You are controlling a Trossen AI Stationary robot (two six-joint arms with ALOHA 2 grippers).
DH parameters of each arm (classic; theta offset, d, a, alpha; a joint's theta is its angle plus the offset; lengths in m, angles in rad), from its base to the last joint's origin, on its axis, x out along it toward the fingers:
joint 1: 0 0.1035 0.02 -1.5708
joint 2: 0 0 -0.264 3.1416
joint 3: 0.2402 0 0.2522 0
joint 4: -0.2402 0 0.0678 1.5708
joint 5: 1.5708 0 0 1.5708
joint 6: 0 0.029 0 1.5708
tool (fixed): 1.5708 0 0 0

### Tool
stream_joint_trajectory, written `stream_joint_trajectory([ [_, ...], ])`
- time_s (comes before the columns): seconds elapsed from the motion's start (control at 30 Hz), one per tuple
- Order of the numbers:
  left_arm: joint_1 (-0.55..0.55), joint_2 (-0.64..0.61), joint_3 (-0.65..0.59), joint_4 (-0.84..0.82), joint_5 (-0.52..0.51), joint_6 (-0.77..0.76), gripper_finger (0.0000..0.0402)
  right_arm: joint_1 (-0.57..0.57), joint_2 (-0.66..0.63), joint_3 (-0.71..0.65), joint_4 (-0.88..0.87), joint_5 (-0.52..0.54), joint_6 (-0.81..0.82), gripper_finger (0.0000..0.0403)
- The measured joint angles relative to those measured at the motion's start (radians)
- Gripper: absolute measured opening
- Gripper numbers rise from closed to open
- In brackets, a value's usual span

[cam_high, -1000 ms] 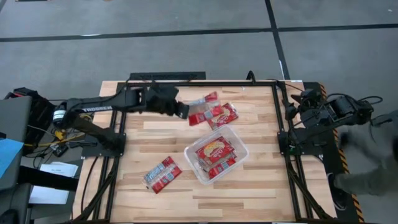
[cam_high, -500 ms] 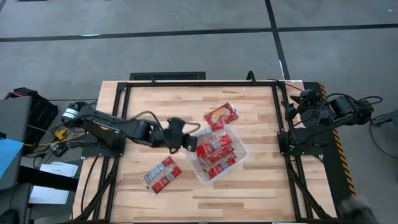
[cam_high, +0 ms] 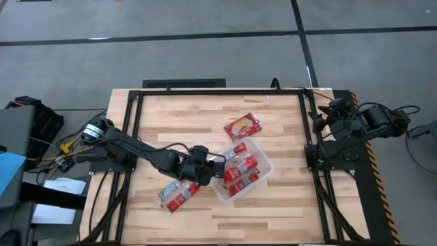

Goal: Sort popcorn bags into baskets
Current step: Put the red popcorn pack into the transparent container

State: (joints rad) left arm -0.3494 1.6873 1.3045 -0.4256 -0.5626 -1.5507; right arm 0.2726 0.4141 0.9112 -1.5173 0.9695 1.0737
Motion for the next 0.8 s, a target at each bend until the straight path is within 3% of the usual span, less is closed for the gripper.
stream_joint_trajectory([
  [0.37,0.062,0.051,0.001,0.092,0.051,0.056,0.0007,0.0,0.0,0.0,-0.001,-0.003,-0.006,0.0295],
  [0.8,0.117,0.049,0.001,0.095,0.057,0.086,0.0134,0.0,0.0,0.0,-0.001,-0.004,-0.011,0.0295],
])
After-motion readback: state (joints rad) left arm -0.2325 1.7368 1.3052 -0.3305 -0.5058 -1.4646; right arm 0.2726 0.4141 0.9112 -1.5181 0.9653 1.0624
